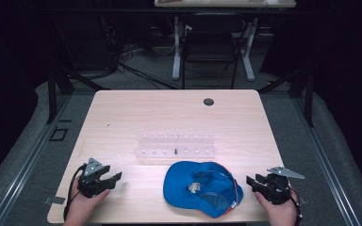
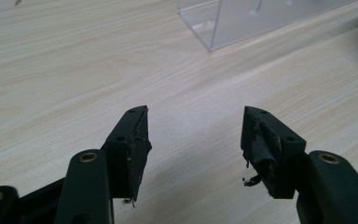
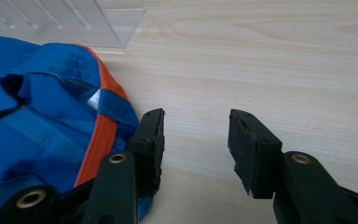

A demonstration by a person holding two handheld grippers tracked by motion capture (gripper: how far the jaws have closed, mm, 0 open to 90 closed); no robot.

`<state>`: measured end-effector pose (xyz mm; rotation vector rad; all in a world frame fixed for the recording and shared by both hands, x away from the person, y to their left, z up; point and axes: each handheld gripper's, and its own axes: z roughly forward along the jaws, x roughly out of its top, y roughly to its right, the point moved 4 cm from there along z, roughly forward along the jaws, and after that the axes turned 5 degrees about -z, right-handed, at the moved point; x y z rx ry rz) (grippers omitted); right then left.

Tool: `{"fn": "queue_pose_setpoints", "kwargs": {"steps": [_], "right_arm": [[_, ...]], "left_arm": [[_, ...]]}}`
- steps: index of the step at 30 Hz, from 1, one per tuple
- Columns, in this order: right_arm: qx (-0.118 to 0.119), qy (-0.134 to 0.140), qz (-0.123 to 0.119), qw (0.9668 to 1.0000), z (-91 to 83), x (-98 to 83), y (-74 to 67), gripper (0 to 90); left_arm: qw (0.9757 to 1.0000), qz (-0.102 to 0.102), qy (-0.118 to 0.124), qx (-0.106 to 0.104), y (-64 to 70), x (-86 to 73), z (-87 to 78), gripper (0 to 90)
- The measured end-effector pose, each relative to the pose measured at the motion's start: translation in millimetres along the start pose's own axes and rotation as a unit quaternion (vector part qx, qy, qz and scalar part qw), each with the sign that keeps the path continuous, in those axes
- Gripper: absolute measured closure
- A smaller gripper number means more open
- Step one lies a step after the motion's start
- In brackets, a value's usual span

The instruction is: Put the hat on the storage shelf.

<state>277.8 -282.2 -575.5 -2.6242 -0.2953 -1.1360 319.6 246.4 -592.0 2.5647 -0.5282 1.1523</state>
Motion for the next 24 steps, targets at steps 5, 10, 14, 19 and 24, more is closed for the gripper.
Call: {"fn": "queue_pose_setpoints", "kwargs": {"steps": [5, 10, 14, 19, 24], "right_arm": [[0.009, -0.007, -0.01, 0.9999, -0.9, 1.6, -5.6, 51.7], [-0.016, -0.001, -0.019, 0.9997, -4.3, 5.4, -13.7, 55.9], [-0.007, 0.002, -0.005, 1.0, -7.8, 8.9, -15.0, 60.6], [0.021, -0.022, 0.028, 0.9992, -10.7, 11.3, -15.1, 62.5], [0.034, -0.099, 0.035, 0.9939, -6.1, 14.0, -16.9, 63.4]], "left_arm": [[0.9999, -0.012, -0.002, -0.009, -0.6, -0.9, -0.1, 46.5], [0.9999, -0.007, -0.003, -0.008, 0.3, -1.0, -3.0, 48.3], [0.9999, 0.001, -0.008, -0.012, 1.1, -2.0, -3.7, 49.5], [0.9997, -0.009, -0.017, -0.017, 2.2, -4.1, -1.4, 49.4], [0.9996, -0.009, -0.017, -0.018, 3.7, -5.2, -0.8, 48.5]]}}
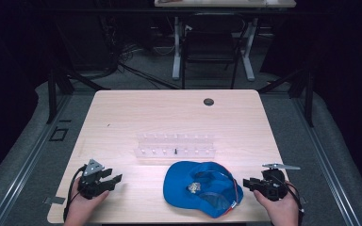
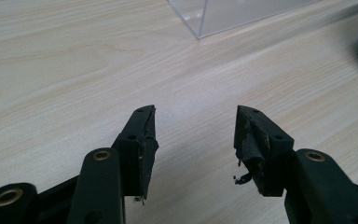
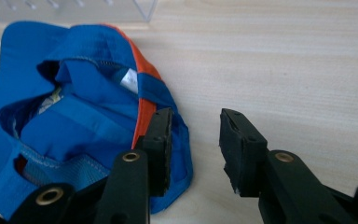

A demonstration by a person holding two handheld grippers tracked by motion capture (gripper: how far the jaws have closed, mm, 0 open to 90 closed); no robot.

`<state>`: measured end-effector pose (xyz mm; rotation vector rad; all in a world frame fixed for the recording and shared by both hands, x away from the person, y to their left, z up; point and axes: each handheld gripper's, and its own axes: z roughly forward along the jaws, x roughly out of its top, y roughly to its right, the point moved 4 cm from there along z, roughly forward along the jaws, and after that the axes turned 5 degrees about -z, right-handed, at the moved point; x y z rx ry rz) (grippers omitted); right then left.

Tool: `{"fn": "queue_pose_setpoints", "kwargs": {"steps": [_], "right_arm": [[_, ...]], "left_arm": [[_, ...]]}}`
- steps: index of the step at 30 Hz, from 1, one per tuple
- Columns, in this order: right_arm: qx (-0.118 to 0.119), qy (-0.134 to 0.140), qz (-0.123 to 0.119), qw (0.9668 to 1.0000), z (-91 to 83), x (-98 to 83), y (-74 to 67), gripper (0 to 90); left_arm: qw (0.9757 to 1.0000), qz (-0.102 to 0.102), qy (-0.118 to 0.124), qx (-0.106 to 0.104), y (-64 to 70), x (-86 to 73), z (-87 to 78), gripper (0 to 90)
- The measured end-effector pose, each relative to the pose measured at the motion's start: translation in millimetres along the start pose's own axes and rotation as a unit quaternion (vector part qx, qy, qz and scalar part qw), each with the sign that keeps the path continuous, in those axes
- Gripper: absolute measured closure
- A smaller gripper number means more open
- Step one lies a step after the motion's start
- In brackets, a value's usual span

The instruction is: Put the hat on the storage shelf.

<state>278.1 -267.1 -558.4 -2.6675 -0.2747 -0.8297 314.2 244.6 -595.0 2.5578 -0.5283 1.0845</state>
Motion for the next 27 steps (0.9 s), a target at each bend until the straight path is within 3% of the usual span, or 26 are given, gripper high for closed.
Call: {"fn": "queue_pose_setpoints", "kwargs": {"steps": [1, 4, 6, 8, 13, 26, 27], "right_arm": [[0.0, 0.0, 0.0, 1.0, 0.0, 0.0, 0.0, 63.4], [0.026, -0.041, 0.01, 0.9988, 3.7, 1.3, -0.7, 62.4], [0.03, -0.048, 0.009, 0.9984, 4.7, 1.6, -0.3, 63.0], [0.019, -0.07, 0.001, 0.9973, 7.8, 2.3, 1.7, 66.2], [0.024, -0.107, 0.0, 0.994, 12.5, 4.0, 1.1, 69.0], [0.038, -0.14, 0.001, 0.9894, 25.9, 2.7, -0.3, 67.6], [0.037, -0.134, 0.003, 0.9904, 27.8, 3.0, -0.8, 67.0]], "left_arm": [[1.0, 0.0, 0.0, 0.0, 0.0, 0.0, 0.0, 48.5], [1.0, 0.003, -0.003, -0.002, 0.7, -0.1, 0.2, 48.5], [1.0, 0.003, -0.002, -0.002, 0.5, 0.0, 0.4, 48.5], [1.0, 0.005, -0.003, 0.0, -0.2, 0.0, 0.4, 48.5], [1.0, 0.004, -0.003, 0.001, -0.5, -0.3, 0.5, 48.5], [1.0, 0.003, -0.007, 0.004, -2.1, -1.0, 0.8, 48.5], [1.0, 0.003, -0.007, 0.004, -2.1, -1.0, 1.1, 48.5]]}}
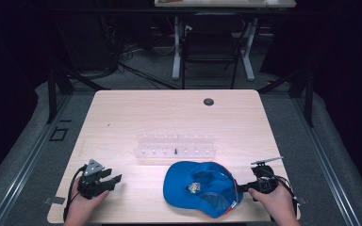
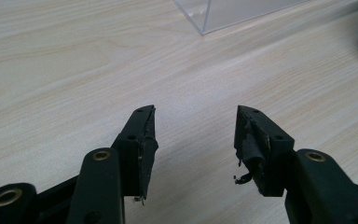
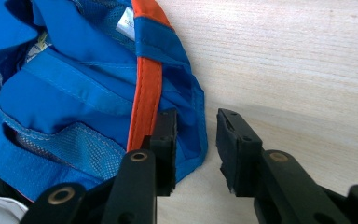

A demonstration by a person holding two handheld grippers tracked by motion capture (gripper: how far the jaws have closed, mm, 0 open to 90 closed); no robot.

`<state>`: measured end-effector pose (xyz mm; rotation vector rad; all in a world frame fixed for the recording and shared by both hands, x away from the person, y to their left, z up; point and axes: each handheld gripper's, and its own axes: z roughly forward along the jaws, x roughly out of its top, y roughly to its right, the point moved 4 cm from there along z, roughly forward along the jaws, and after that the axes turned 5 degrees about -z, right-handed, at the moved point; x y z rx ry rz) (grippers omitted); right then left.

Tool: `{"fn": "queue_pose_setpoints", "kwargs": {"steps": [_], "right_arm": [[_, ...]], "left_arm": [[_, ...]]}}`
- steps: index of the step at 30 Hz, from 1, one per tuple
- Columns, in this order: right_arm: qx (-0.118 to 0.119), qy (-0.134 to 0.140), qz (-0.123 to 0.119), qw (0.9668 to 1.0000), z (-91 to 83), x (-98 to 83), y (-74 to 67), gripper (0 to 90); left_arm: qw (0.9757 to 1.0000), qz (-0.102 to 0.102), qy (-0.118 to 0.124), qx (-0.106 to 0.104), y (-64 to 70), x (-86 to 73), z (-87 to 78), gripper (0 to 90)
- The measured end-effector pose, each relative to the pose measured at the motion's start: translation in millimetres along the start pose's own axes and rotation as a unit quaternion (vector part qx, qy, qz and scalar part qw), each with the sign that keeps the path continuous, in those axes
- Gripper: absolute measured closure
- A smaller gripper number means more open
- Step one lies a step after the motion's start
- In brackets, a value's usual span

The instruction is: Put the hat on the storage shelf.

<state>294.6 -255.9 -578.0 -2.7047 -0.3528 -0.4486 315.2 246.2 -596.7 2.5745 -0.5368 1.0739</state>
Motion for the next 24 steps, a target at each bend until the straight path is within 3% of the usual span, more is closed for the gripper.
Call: {"fn": "queue_pose_setpoints", "kwargs": {"steps": [3, 6, 13, 24], "right_arm": [[0.009, -0.011, 0.003, 0.9999, 1.4, 0.8, -1.7, 64.7], [0.015, -0.002, 0.009, 0.9998, 4.0, 3.3, -4.7, 62.0], [0.01, -0.004, 0.011, 0.9999, 8.7, 6.1, -7.3, 60.3], [-0.004, -0.02, 0.005, 0.9998, 17.7, 5.6, -11.6, 71.5]], "left_arm": [[1.0, 0.0, 0.0, 0.001, 0.0, 0.0, 0.2, 48.5], [1.0, -0.001, 0.0, 0.001, -0.1, 0.0, -0.2, 48.5], [1.0, 0.0, -0.002, 0.001, -0.5, -0.1, -0.4, 48.5], [1.0, 0.0, -0.003, 0.004, -1.2, -0.4, 0.4, 48.5]]}}
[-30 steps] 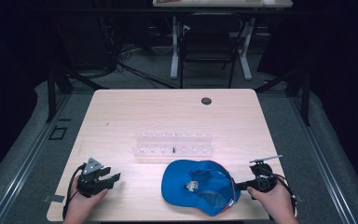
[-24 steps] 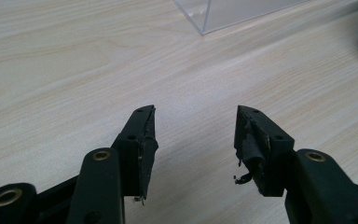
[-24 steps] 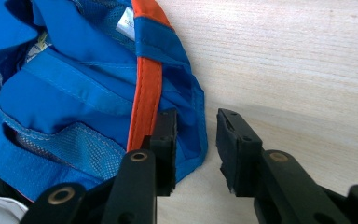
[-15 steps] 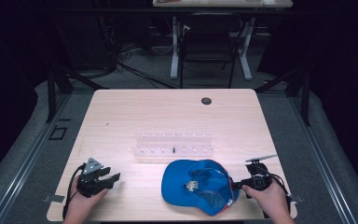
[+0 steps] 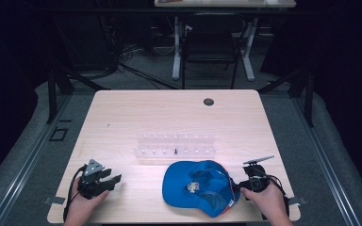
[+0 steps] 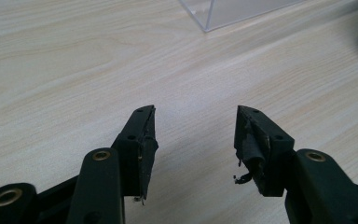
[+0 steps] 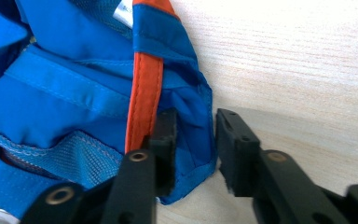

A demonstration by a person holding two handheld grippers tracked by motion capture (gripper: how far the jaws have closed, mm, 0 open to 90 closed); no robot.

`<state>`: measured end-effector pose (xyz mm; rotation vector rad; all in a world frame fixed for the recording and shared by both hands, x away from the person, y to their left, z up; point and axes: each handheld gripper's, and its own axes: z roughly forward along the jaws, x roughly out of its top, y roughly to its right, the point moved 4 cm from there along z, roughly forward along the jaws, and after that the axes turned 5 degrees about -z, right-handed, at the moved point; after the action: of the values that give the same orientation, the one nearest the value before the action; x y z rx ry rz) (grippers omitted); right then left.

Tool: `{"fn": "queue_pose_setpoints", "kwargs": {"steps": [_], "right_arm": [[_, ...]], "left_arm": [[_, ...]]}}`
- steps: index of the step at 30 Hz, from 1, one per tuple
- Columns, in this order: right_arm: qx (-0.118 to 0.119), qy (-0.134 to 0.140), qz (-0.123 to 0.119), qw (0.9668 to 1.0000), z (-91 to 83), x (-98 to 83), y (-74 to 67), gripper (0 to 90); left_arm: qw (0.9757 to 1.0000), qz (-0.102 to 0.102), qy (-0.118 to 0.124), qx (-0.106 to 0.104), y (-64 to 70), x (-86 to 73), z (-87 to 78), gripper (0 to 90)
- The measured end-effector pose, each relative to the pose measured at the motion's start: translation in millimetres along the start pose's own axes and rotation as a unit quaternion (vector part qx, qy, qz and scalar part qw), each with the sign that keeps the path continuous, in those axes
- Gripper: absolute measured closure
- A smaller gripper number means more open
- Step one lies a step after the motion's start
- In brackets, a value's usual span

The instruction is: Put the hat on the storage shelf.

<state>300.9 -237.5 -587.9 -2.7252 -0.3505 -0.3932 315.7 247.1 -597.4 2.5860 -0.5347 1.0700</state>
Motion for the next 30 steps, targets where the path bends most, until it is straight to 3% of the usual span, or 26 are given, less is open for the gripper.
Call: {"fn": "queue_pose_setpoints", "kwargs": {"steps": [11, 28, 29, 30], "right_arm": [[0.01, -0.013, -0.002, 0.9999, 2.5, 2.1, -2.4, 88.4], [0.018, -0.012, -0.006, 0.9997, -32.8, 15.4, -1.2, 89.8], [0.024, -0.008, 0.002, 0.9997, -37.6, 17.7, -3.6, 89.8], [0.024, -0.018, -0.004, 0.9995, -40.7, 18.6, -3.7, 89.9]], "left_arm": [[1.0, -0.001, 0.0, 0.001, -0.3, -0.1, 0.0, 48.6], [1.0, -0.001, -0.001, 0.001, 0.5, -0.3, 0.6, 48.6], [1.0, -0.001, -0.001, 0.001, 0.6, -0.4, 0.5, 48.6], [1.0, -0.001, -0.001, 0.001, 0.5, -0.4, 0.4, 48.6]]}}
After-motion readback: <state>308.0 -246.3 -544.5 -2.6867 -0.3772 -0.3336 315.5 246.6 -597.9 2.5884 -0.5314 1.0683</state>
